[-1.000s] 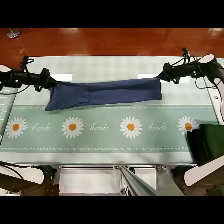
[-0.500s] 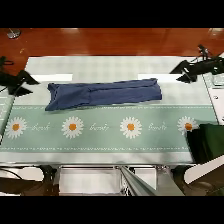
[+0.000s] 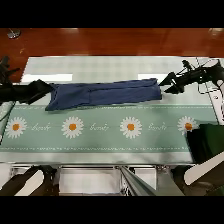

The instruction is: Fold the shirts.

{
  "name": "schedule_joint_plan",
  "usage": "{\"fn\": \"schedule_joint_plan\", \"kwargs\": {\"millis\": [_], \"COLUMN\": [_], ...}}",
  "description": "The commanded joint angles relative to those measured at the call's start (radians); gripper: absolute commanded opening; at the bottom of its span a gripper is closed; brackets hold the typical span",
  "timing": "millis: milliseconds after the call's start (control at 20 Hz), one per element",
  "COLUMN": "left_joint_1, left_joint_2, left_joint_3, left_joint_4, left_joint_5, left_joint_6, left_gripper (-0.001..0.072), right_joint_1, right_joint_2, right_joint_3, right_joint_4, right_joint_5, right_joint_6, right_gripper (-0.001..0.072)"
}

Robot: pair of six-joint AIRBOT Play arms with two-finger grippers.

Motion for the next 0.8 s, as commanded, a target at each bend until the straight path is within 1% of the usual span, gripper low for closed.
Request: {"fn": "schedule_joint_plan", "kwargs": {"millis": [0,100,150,200,250,300,350,400,450,550,600,650,750], "left_joint_1": [-0.156,-0.206,-0.221,-0.232,-0.240,-0.247,-0.253,-0.261,-0.280,-0.346,-0.392,-0.446,-0.564], "left_joint_2": [0.058,0.021,-0.006,-0.035,-0.064,-0.094,-0.117,-0.139,-0.153,-0.174,-0.190,-0.211,-0.276], "left_joint_3": [-0.063,-0.063,-0.062,-0.062,-0.062,-0.062,-0.062,-0.055,-0.045,-0.008,0.023,0.060,0.150], "left_joint_4": [-0.019,-0.059,-0.101,-0.148,-0.195,-0.235,-0.268,-0.304,-0.318,-0.309,-0.265,-0.198,-0.047], "left_joint_5": [0.054,0.093,0.104,0.105,0.102,0.099,0.099,0.091,0.096,0.113,0.117,0.128,0.186], "left_joint_6": [-0.003,-0.003,-0.002,0.009,0.040,0.089,0.129,0.167,0.177,0.209,0.212,0.193,0.094], "left_gripper": [0.0701,0.0700,0.0700,0.0699,0.0614,0.0137,0.0032,0.0034,0.0034,0.0032,0.0032,0.0031,0.0031], "right_joint_1": [0.072,0.100,0.113,0.124,0.131,0.130,0.129,0.122,0.117,0.119,0.123,0.122,0.119], "right_joint_2": [-0.025,-0.037,-0.037,-0.035,-0.033,-0.023,-0.001,0.040,0.087,0.231,0.320,0.428,0.643], "right_joint_3": [-0.008,-0.008,-0.008,-0.007,0.002,0.019,0.027,0.027,0.026,-0.040,-0.110,-0.205,-0.391], "right_joint_4": [0.014,0.014,0.013,0.018,0.018,0.014,0.007,-0.023,-0.082,-0.247,-0.311,-0.339,-0.336], "right_joint_5": [-0.048,-0.049,-0.050,-0.050,-0.030,-0.003,0.016,0.029,0.048,0.068,0.054,0.018,-0.055], "right_joint_6": [0.045,0.050,0.048,0.044,0.025,0.024,0.011,0.004,0.002,0.007,0.003,-0.002,0.002], "right_gripper": [0.0617,0.0615,0.0545,0.0283,0.0028,0.0024,0.0024,0.0023,0.0023,0.0023,0.0023,0.0023,0.0024]}}
